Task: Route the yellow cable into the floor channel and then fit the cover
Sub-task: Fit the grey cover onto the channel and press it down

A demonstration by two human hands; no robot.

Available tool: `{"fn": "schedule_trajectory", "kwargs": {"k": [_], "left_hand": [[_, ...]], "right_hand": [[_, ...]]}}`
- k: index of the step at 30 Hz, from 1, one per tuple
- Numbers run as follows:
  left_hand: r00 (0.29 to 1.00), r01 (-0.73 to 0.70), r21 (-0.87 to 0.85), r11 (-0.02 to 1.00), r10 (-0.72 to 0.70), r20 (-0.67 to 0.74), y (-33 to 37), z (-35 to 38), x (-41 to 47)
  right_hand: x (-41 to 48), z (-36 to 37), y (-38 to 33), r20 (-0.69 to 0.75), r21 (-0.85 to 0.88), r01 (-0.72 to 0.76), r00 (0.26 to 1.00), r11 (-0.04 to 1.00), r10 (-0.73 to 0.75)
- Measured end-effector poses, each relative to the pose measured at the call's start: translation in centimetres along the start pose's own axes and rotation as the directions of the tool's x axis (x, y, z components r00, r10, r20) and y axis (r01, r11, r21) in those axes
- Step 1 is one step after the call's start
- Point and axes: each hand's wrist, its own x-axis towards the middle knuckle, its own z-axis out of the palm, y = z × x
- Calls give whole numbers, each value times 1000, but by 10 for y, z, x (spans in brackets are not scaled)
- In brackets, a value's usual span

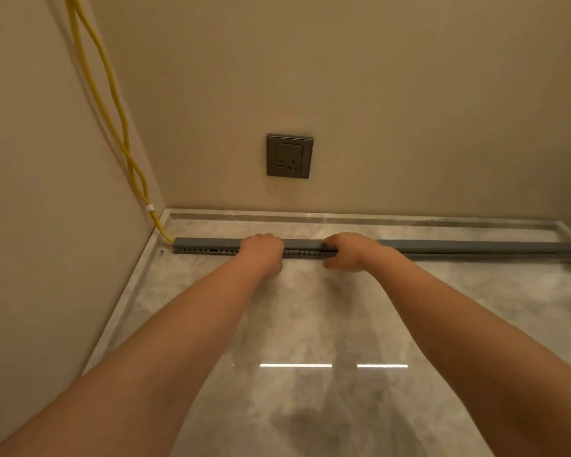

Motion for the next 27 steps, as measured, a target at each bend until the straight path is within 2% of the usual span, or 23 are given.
{"fn": "schedule_trajectory", "kwargs": {"k": [5, 13, 20, 27], "left_hand": [[1000, -11, -43, 999, 11, -18, 61, -7, 19], [988, -2, -13, 1000, 0, -153, 147, -12, 44], [975, -34, -28, 999, 27, -220, 202, -12, 65], [974, -23, -11, 1000, 20, -227, 219, -14, 81]], "right_hand": [[-16, -2, 66, -23, -6, -54, 998, 999, 54], [-27, -6, 164, -165, -167, -146, 979, 975, 118], [-28, -8, 228, -156, -229, -184, 976, 956, 150], [-14, -13, 251, -185, -152, -139, 977, 979, 110]]}}
